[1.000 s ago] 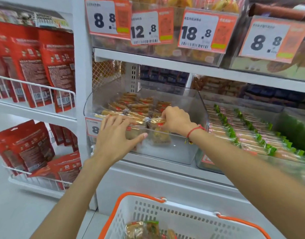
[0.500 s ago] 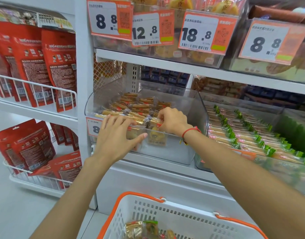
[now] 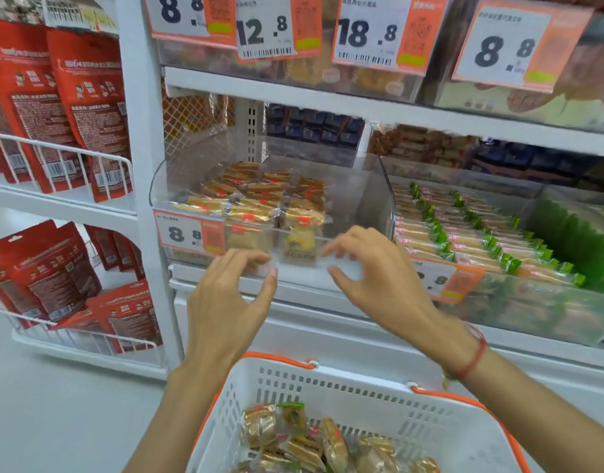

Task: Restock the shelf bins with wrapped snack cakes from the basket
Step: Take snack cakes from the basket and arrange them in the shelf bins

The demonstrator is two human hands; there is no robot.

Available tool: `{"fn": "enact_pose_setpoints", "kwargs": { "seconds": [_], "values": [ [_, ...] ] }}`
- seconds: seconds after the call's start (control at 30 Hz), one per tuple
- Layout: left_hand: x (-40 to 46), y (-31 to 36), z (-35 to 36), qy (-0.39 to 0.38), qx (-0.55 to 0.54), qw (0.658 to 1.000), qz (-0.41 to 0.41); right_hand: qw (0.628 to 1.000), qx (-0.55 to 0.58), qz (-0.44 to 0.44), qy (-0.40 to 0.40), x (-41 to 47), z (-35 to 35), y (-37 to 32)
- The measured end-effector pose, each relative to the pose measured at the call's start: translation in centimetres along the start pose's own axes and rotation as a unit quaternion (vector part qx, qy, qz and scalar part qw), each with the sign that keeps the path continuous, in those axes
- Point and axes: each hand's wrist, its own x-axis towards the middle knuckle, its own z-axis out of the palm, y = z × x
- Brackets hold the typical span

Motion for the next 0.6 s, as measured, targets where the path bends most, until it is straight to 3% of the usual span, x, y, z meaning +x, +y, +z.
{"fn": "enact_pose_setpoints", "kwargs": {
  "seconds": [0.07, 0.17, 0.27, 0.37, 0.47, 0.6],
  "values": [
    [-1.6, 0.0, 0.7, -0.033, -0.006, 0.999, -0.036, 0.999, -0.002, 0.013, -0.030, -3.6, 1.0, 0.8],
    [-4.5, -1.2, 2.2, -0.175, 0.030, 0.977, -0.119, 0.978, 0.011, 0.081, -0.190, -9.1, 3.8, 2.2],
    [-9.1, -3.8, 4.1, -0.375, 0.052, 0.905, -0.194, 0.928, -0.005, 0.139, -0.346, -14.3, 7.4, 3.7],
    [-14.2, -5.9, 5.5, -0.501, 0.069, 0.837, -0.210, 0.879, -0.010, 0.187, -0.438, -18.3, 10.8, 4.6],
    [-18.4, -7.7, 6.1, -0.588, 0.083, 0.783, -0.184, 0.846, -0.005, 0.213, -0.489, -21.1, 13.6, 4.8],
    [-21.6, -9.3, 5.8, -0.643, 0.167, 0.738, -0.122, 0.861, 0.036, 0.246, -0.444, -22.9, 16.1, 4.9]
  ]
}}
